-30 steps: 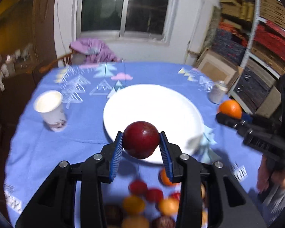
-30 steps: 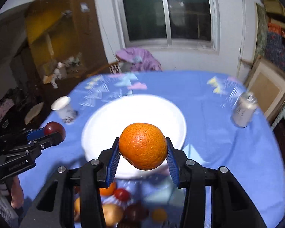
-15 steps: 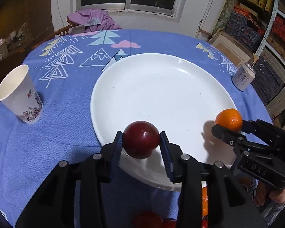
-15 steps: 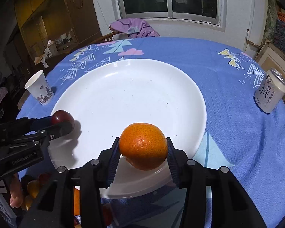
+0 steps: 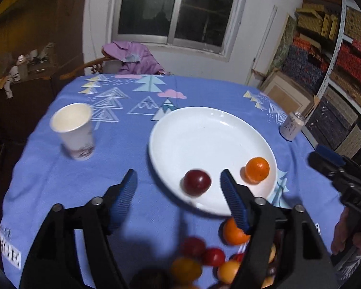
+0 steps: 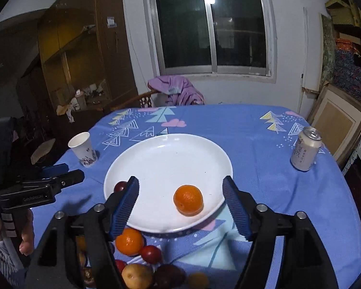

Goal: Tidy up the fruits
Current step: 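Carry the plum and orange to the white plate and release both, then grasp the pale round fruit with the left tool while the right tool grasps a mangosteen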

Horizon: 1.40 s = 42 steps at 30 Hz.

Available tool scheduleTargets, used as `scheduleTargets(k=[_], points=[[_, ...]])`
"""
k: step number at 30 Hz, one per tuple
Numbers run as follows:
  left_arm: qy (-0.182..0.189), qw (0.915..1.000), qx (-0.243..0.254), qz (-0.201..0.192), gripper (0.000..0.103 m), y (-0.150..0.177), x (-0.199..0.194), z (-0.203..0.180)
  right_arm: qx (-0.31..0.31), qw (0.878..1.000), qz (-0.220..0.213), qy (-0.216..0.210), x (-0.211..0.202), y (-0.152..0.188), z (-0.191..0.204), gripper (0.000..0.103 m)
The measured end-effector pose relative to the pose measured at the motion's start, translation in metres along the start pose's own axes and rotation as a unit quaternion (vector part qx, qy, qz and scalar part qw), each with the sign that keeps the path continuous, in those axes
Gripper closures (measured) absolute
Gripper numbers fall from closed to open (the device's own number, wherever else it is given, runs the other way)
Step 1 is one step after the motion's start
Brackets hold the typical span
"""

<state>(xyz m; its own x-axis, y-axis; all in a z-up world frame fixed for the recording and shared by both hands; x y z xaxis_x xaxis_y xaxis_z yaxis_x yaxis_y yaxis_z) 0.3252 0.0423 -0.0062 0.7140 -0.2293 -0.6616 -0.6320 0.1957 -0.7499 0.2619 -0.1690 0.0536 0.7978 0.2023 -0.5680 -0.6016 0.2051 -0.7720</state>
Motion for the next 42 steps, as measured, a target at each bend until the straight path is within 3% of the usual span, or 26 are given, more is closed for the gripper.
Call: scheduleTargets(k=[1, 4, 7, 9, 14, 17, 21, 23, 27, 31, 34, 37, 42], points=[[-0.010, 0.9999, -0.006, -0.003, 0.022, 0.015, -0.014, 0.004, 0.000, 1.000, -0.017, 0.002, -0.018, 0.011, -0.003, 0.019], [-0.036, 0.9993, -0.004, -0.001, 0.021, 0.057, -0.038, 0.008, -0.005, 0.998, -0.057, 0.006, -0.050, 0.042, -0.012, 0.010], [-0.064, 0.9979, 0.010, 0.010, 0.021, 0.103, -0.053, 0.004, -0.015, 0.996, -0.078, 0.036, -0.070, 0.072, -0.024, 0.009], [-0.080, 0.9964, 0.022, 0.015, 0.021, 0.126, -0.063, -0.001, -0.007, 0.996, -0.080, 0.025, -0.082, 0.085, -0.030, 0.009], [-0.077, 0.9958, 0.046, 0.018, 0.021, 0.146, -0.068, -0.018, 0.025, 0.997, -0.067, 0.006, -0.087, 0.104, -0.042, 0.007], [-0.069, 0.9957, 0.045, 0.043, 0.021, 0.149, -0.054, -0.019, 0.041, 0.997, -0.058, -0.003, -0.084, 0.105, -0.044, 0.007], [-0.067, 0.9957, 0.020, 0.062, 0.021, 0.151, -0.047, -0.007, 0.044, 0.998, -0.052, -0.003, -0.082, 0.107, -0.043, 0.007], [-0.063, 0.9956, -0.013, 0.068, 0.013, 0.155, -0.048, 0.007, 0.046, 0.997, -0.053, -0.004, -0.082, 0.107, -0.044, 0.007], [-0.079, 0.9940, -0.051, 0.056, 0.013, 0.164, -0.063, 0.027, 0.057, 0.997, -0.051, -0.006, -0.081, 0.106, -0.047, 0.007], [-0.067, 0.9963, -0.017, 0.052, 0.018, 0.163, -0.064, 0.014, 0.058, 0.997, -0.042, -0.007, -0.078, 0.108, -0.048, 0.007], [-0.044, 0.9964, 0.026, 0.068, 0.033, 0.163, -0.056, -0.004, 0.055, 0.998, -0.043, -0.005, -0.078, 0.108, -0.047, 0.007], [-0.030, 0.9963, 0.018, 0.078, 0.045, 0.166, -0.052, -0.003, 0.058, 0.997, -0.043, -0.005, -0.077, 0.108, -0.048, 0.007], [-0.018, 0.9953, -0.007, 0.095, 0.053, 0.169, -0.043, 0.004, 0.056, 0.998, -0.031, -0.005, -0.073, 0.110, -0.046, 0.007]])
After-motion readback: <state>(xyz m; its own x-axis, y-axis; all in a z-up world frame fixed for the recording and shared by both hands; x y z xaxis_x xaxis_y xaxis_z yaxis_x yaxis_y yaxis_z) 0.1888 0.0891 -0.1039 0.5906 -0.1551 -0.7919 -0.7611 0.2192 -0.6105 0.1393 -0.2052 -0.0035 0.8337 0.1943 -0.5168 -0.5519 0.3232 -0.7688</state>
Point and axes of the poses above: each gripper's, at about its wrist camera, not at the fingertips, and x roughly the way its jaws point, z to its left, y to its underside, the point moved 4 cm from there along x, roughly the way its jaws point, and after that the axes turned 13 degrees about x, right-handed, at the moved point
